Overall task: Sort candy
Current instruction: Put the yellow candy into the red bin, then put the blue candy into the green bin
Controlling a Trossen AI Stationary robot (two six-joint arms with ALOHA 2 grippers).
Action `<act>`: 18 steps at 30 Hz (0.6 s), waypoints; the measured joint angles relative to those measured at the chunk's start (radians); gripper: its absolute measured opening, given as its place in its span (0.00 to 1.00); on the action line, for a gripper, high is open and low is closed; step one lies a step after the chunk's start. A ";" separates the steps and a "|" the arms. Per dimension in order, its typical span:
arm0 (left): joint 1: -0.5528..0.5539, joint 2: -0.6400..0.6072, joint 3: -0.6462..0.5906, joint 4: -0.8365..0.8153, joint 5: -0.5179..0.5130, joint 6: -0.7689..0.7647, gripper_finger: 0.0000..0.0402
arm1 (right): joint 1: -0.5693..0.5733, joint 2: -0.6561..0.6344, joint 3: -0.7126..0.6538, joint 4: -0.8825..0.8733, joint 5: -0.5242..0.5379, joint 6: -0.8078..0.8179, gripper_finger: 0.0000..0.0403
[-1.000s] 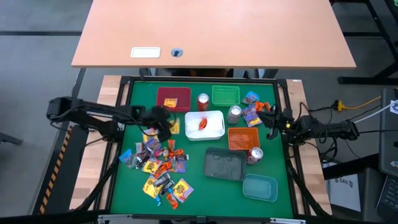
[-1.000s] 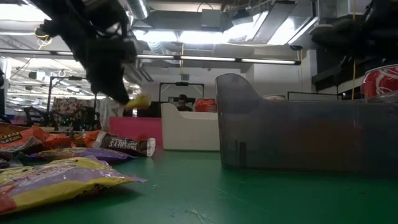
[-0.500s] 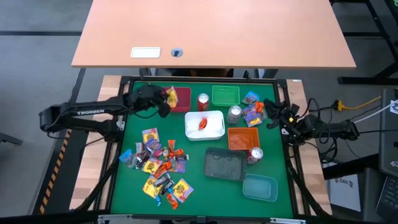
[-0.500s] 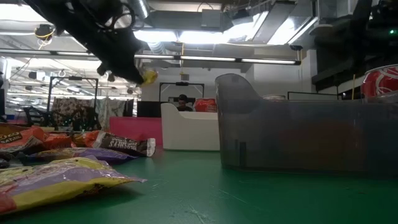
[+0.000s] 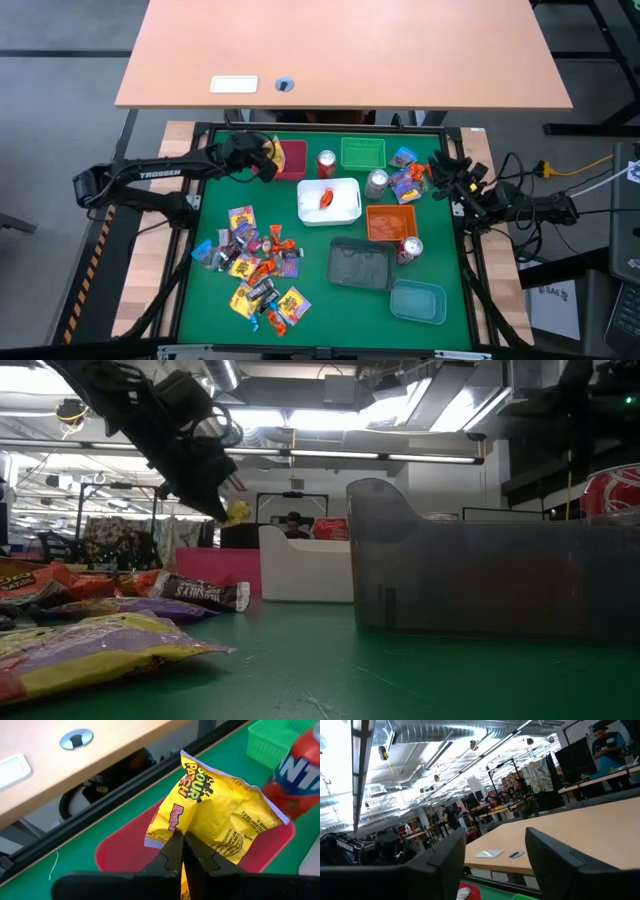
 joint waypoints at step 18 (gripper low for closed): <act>0.000 0.050 0.000 0.191 -0.001 0.000 0.23 | -0.016 0.409 0.326 -0.184 0.407 -0.277 0.51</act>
